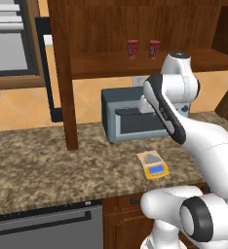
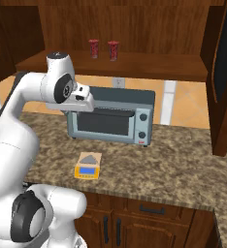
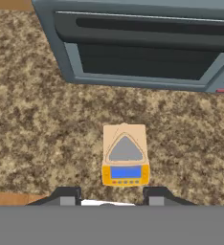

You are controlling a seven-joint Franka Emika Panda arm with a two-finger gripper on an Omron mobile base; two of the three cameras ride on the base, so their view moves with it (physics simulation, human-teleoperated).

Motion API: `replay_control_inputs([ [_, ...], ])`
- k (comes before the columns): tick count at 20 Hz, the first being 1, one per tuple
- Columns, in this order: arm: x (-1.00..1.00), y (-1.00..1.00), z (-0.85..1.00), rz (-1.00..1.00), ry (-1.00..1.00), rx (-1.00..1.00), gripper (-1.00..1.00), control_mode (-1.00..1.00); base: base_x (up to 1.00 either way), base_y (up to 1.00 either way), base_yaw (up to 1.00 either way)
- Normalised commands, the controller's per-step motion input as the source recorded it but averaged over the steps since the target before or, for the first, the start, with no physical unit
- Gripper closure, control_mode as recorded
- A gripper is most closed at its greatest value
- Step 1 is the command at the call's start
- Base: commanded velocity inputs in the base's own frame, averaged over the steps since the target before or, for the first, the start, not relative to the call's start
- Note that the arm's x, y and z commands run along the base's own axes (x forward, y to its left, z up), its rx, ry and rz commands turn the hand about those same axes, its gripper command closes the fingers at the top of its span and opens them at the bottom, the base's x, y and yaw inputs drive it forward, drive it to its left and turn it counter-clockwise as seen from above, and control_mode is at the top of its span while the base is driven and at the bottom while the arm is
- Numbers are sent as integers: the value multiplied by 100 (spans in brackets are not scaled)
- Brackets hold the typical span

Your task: Pick the yogurt and place it on the digital scale for weighing, and close the cabinet.

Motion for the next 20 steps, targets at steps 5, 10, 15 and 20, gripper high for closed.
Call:
replay_control_inputs([
  [5, -40, -10, 0, 0, -4, 0, -100, -100, 0, 0, 0],
  [10, -69, -32, 3, 0, -22, 4, -100, -100, 0, 0, 0],
  [15, -31, -18, 50, 0, -25, 6, -100, -100, 0, 0, 0],
  [20, -13, -4, 71, 0, -12, 0, -100, -100, 0, 0, 0],
])
